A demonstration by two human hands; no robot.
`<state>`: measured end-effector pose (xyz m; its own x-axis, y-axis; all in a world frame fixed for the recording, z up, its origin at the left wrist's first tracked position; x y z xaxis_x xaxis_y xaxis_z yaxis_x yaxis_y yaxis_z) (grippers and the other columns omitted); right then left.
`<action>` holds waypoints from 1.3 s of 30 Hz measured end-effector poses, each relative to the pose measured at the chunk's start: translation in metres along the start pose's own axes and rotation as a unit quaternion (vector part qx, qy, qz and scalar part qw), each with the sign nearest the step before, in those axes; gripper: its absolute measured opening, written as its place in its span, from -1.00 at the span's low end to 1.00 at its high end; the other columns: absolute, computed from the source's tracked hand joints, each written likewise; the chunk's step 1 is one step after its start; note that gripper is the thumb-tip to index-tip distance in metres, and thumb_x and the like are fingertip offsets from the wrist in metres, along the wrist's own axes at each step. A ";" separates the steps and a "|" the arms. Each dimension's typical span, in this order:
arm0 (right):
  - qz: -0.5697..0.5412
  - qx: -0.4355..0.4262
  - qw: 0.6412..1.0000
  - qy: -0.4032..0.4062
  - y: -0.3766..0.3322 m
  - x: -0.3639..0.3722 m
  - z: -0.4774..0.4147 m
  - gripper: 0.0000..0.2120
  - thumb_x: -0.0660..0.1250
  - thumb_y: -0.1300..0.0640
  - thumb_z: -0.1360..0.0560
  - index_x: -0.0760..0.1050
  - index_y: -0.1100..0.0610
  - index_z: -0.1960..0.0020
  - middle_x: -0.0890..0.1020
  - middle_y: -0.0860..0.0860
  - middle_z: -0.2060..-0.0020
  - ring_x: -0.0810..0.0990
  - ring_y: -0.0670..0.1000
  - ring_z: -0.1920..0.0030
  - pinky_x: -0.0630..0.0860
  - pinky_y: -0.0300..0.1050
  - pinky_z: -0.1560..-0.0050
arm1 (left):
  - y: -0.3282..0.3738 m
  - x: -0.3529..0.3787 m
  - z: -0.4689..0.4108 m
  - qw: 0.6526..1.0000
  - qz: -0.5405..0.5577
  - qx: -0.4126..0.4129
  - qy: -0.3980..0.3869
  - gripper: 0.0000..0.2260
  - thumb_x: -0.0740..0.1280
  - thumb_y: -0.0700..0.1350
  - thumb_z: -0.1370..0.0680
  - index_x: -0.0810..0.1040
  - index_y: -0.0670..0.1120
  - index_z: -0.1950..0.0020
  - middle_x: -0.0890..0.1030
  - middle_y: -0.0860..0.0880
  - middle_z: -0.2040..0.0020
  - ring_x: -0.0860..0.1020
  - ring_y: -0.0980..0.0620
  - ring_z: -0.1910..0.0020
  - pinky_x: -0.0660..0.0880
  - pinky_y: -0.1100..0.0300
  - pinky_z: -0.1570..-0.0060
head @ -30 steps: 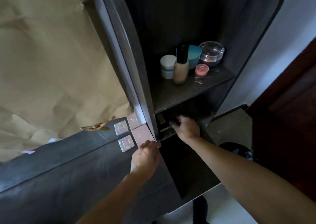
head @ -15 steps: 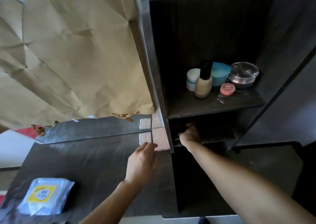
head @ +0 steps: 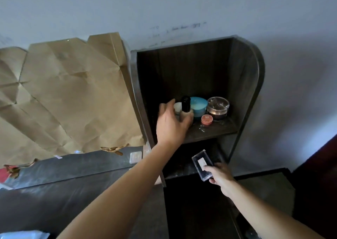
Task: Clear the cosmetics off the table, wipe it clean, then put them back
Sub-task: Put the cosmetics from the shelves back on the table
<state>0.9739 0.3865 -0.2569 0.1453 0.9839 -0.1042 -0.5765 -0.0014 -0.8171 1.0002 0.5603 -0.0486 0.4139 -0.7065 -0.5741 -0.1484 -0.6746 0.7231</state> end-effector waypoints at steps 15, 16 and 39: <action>-0.036 0.020 0.999 0.023 0.027 -0.017 0.030 -0.88 0.43 0.28 -0.41 0.56 0.16 0.08 0.62 0.08 0.23 0.56 0.03 0.25 0.46 -0.17 0.34 | 0.009 -0.008 0.008 1.000 0.012 0.025 0.001 -0.70 0.33 0.05 -0.54 0.49 -0.12 -0.17 0.51 0.07 0.27 0.54 0.03 0.26 0.48 0.12 0.24; -0.037 0.020 0.999 0.026 0.029 -0.015 0.032 -0.87 0.44 0.27 -0.41 0.57 0.16 0.06 0.63 0.09 0.22 0.57 0.03 0.24 0.47 -0.17 0.34 | 0.010 -0.016 0.014 0.999 0.018 0.034 -0.002 -0.70 0.34 0.04 -0.54 0.49 -0.12 -0.15 0.52 0.07 0.27 0.53 0.06 0.29 0.49 0.12 0.24; 0.040 0.080 0.994 -0.061 0.134 0.244 0.124 -0.88 0.40 0.18 -0.46 0.54 0.18 0.02 0.62 0.14 0.10 0.61 0.08 0.13 0.51 -0.18 0.33 | -0.283 -0.239 0.167 0.980 -0.062 -0.189 0.014 -0.77 0.41 -0.02 -0.49 0.48 -0.16 0.08 0.57 -0.03 0.25 0.54 -0.08 0.21 0.39 0.14 0.23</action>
<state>0.8324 0.6487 -0.3212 0.0014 0.9961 -0.0879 -0.7046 -0.0614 -0.7070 0.7933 0.8846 -0.1797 0.4321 -0.6149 -0.6596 0.2452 -0.6238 0.7421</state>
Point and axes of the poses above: each hand's wrist, its own z-axis away from the middle knuckle, its own x-axis out of the palm, y = z × x, the point moved 4 cm from there along -z, towards the middle knuckle
